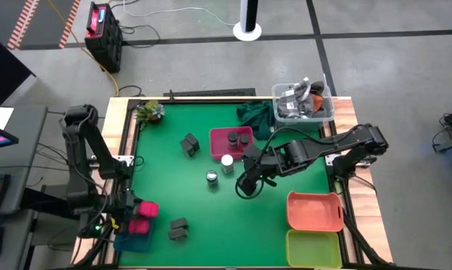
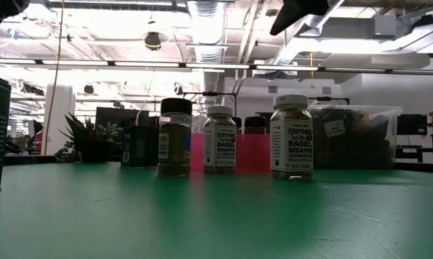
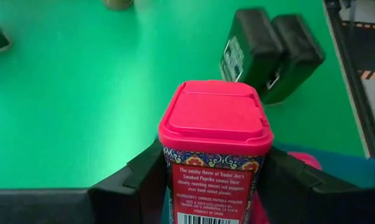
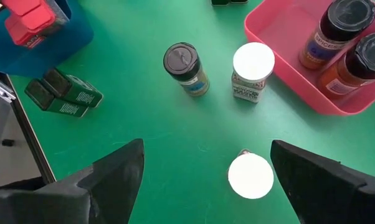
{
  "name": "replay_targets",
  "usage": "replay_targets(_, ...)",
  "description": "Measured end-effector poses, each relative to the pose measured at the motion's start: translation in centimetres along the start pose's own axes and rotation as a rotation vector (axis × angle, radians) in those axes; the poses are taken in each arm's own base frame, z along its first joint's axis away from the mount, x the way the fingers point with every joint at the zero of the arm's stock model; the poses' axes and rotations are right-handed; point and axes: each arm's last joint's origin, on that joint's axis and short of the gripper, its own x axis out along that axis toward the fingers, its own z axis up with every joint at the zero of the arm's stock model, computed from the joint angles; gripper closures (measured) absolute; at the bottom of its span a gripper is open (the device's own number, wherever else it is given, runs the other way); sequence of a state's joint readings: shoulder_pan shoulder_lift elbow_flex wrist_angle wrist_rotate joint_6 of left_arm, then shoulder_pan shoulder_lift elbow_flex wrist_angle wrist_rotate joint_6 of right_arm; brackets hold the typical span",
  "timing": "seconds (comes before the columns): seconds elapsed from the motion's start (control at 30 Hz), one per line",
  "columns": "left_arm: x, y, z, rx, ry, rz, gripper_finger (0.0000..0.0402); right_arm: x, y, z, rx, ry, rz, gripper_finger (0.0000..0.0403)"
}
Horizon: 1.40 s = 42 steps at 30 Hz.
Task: Sort spices by type
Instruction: Put the red seasoning can into the blue bin, then adjust the blue bin
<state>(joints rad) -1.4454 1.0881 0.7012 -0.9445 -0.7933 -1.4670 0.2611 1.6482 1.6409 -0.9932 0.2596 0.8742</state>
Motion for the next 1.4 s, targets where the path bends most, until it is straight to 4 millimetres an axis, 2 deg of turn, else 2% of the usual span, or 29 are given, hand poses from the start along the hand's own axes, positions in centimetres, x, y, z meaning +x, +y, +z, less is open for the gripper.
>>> replay_targets(0.17, 0.5, 0.2, -1.1, 0.003, 0.005, -0.005, 0.0204, 0.0, 0.0, 0.0, 0.0, 0.0, 0.0, 0.0032)
replay_targets(0.4, 0.5, 0.2, -1.1, 0.028, 0.016, -0.008, 0.019, 0.0, 0.0, 0.0, 0.0, 0.001, 0.0, 0.0032)
replay_targets(0.67, 0.5, 0.1, -1.5, 0.048, 0.149, -0.028, 0.0164, 0.0, 0.0, 0.0, 0.0, 0.001, 0.0, 0.0032)
replay_targets(1.0, 0.5, 0.1, -1.5, 0.044, 0.17, -0.03, 0.0133, 0.0, 0.0, 0.0, -0.001, 0.0, 0.001, 0.0032)
replay_targets(1.2, -0.4, -0.2, -0.7, 0.06, 0.213, -0.018, 0.0128, 0.0, 0.0, 0.0, 0.0, -0.001, 0.002, 0.0032)
replay_targets(1.4, -2.0, -0.1, 1.2, 0.087, 0.186, 0.032, 0.0127, 0.0, 0.1, 0.0, 0.002, -0.003, 0.006, 0.0032)
